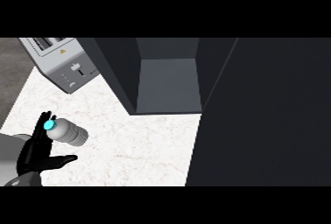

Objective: Pick up the bottled water, place it into the cabinet and close the cabinet

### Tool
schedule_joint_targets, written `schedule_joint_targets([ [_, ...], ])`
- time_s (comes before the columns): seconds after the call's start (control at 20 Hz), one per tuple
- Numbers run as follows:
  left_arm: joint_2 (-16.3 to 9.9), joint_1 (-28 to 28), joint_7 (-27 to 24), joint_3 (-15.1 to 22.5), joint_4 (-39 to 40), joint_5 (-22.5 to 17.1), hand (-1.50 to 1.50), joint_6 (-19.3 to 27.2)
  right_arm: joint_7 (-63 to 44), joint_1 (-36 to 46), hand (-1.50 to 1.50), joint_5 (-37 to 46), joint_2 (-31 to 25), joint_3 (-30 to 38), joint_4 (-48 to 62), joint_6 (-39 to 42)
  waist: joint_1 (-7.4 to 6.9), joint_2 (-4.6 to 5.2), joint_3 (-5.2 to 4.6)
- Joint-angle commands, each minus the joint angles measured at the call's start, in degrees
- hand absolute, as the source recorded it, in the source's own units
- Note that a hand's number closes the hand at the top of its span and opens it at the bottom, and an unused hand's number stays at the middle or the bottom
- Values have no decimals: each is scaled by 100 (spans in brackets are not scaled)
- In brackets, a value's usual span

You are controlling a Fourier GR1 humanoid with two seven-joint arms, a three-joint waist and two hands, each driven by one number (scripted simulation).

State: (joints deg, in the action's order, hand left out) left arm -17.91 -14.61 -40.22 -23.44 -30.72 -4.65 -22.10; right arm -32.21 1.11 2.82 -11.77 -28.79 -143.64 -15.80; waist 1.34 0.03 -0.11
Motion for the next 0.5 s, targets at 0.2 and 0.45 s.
schedule_joint_targets([
  [0.2, -74, -509, -578, -114, 1130, -37, -150, -351, 71, -408, -150, 293, -191, -59, -882, -17, 42, 11, -6],
  [0.45, 88, -837, -706, -101, 1417, -7, -150, -40, 176, -540, -150, -180, -400, 445, -913, 129, 31, 21, 0],
])
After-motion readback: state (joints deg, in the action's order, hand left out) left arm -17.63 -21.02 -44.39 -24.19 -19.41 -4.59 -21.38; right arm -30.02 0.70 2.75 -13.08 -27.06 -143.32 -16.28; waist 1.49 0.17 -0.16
